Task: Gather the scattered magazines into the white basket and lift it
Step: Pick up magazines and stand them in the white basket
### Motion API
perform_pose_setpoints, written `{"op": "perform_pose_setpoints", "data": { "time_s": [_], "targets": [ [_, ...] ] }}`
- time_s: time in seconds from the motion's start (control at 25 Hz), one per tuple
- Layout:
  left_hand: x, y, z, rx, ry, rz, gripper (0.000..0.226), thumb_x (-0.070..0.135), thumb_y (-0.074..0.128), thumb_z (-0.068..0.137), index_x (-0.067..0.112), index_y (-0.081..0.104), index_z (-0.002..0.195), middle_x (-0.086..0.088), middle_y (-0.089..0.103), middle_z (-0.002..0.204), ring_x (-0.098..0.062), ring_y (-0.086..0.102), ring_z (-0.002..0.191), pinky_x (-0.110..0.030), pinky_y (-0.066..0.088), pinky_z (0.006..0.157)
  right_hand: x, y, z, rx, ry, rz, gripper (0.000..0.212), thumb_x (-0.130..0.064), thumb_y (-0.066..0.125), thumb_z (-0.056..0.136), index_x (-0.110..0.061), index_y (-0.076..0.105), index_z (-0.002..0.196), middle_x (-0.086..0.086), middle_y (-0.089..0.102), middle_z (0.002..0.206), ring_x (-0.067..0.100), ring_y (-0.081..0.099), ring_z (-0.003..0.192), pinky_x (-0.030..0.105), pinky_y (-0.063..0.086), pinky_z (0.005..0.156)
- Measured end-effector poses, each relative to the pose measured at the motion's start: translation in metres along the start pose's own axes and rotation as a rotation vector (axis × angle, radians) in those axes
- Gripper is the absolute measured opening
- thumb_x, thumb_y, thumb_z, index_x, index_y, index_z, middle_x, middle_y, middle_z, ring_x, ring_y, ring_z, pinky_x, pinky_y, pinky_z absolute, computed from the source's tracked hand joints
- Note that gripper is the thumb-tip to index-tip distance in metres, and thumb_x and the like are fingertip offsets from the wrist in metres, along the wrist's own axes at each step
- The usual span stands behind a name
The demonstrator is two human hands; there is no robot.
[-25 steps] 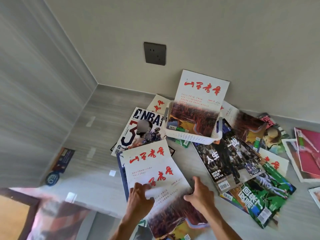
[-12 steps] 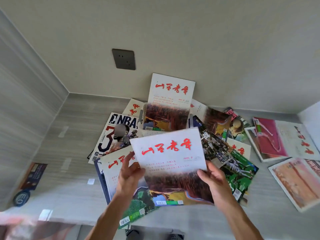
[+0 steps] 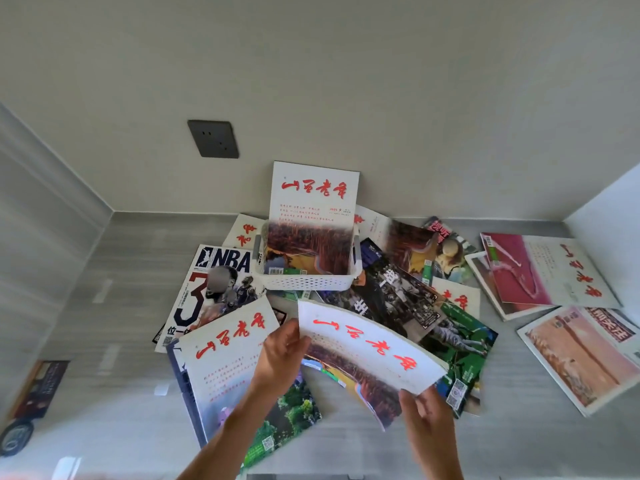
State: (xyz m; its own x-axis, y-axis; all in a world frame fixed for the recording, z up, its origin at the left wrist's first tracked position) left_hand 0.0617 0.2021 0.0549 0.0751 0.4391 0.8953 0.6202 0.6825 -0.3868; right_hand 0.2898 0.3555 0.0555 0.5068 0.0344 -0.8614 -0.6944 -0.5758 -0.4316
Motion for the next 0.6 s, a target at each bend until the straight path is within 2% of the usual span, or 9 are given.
{"op": "perform_pose_setpoints", "data": {
  "time_s": [0.08,0.16,0.24,0.28,0.32,0.36,0.44,0.52,0.6],
  "targets": [
    [-0.007,0.008,-0.007,-0.064,-0.063,0.054,0.024,0.006,0.058,0.091,0.023,0.07,0.103,0.004,0.075,0.093,-0.009,0.07,0.084,-0.026,0.056,0.073,0.01,0.004,-0.001,-0.01,0.095,-0.125,0.019,0.003,0.058,0.091,0.006,0.062,0.109,0.021,0.072,0.101,0.022,0.069,0.092,0.022,0.048,0.074],
    [-0.001,0.005,-0.005,-0.052,-0.055,0.074,0.028,0.004,0.06,0.089,0.028,0.071,0.1,0.009,0.075,0.09,-0.005,0.07,0.083,-0.032,0.058,0.075,0.0,0.003,0.011,-0.002,0.091,-0.249,0.015,-0.003,0.059,0.092,0.008,0.064,0.101,0.026,0.069,0.096,0.035,0.065,0.09,0.035,0.046,0.074],
    [0.02,-0.016,0.012,0.034,0.002,0.065,0.034,0.002,0.063,0.086,0.036,0.068,0.086,0.016,0.073,0.076,0.005,0.067,0.072,-0.022,0.056,0.063,-0.036,0.001,0.03,0.019,0.002,-0.243,0.009,-0.006,0.059,0.092,0.001,0.066,0.095,0.013,0.069,0.08,0.028,0.064,0.073,0.029,0.047,0.063],
    [0.036,-0.031,0.027,0.083,0.032,0.043,0.036,0.002,0.064,0.085,0.038,0.065,0.082,0.02,0.072,0.07,0.007,0.066,0.068,-0.014,0.052,0.057,-0.059,0.002,0.044,0.015,-0.039,-0.157,0.007,-0.006,0.058,0.093,-0.005,0.065,0.096,0.003,0.068,0.077,0.021,0.065,0.067,0.02,0.047,0.058],
    [0.053,-0.046,0.043,0.115,0.05,0.009,0.038,0.001,0.063,0.085,0.038,0.064,0.081,0.024,0.072,0.07,0.008,0.067,0.068,-0.011,0.052,0.055,-0.084,0.006,0.06,-0.008,-0.049,-0.026,0.011,-0.005,0.057,0.094,-0.01,0.064,0.1,-0.003,0.068,0.08,0.016,0.068,0.068,0.016,0.049,0.058],
    [0.069,-0.062,0.061,0.146,0.074,-0.029,0.037,0.001,0.061,0.085,0.038,0.065,0.082,0.028,0.071,0.072,0.007,0.069,0.071,-0.012,0.054,0.058,-0.109,0.015,0.079,-0.035,-0.043,0.117,0.016,-0.006,0.055,0.095,-0.017,0.063,0.103,-0.005,0.069,0.086,0.014,0.07,0.071,0.018,0.052,0.058],
    [0.095,-0.09,0.101,0.2,0.094,-0.051,0.03,0.006,0.056,0.087,0.033,0.068,0.087,0.027,0.073,0.08,0.004,0.07,0.082,-0.014,0.057,0.066,-0.156,0.037,0.122,-0.037,-0.053,0.288,0.026,-0.005,0.051,0.098,-0.028,0.062,0.097,-0.005,0.069,0.09,0.012,0.068,0.07,0.025,0.056,0.06],
    [0.101,-0.107,0.143,0.19,0.027,-0.181,0.029,0.006,0.05,0.091,0.027,0.07,0.096,0.009,0.076,0.098,-0.014,0.072,0.096,-0.035,0.06,0.082,-0.191,0.066,0.166,-0.03,-0.091,0.297,0.031,-0.004,0.044,0.099,-0.029,0.059,0.088,-0.005,0.067,0.089,0.014,0.066,0.068,0.03,0.053,0.061],
    [0.092,-0.112,0.173,0.197,-0.035,-0.222,0.03,0.006,0.049,0.094,0.027,0.07,0.092,-0.007,0.074,0.107,-0.026,0.071,0.098,-0.051,0.057,0.089,-0.205,0.095,0.204,-0.055,-0.108,0.238,0.031,-0.004,0.038,0.1,-0.026,0.056,0.087,0.0,0.065,0.091,0.018,0.066,0.069,0.028,0.051,0.059]
  ]
}}
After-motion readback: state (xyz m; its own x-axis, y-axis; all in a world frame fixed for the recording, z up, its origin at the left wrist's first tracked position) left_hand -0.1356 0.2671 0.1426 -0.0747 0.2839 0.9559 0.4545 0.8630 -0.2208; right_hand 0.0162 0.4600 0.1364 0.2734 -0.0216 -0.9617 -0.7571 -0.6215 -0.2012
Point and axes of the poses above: each hand's wrist, its own z-axis towards the middle knuckle, its own y-axis out of the palm, x = y × z, the point moved 5 cm from there along z, towards the middle knuckle
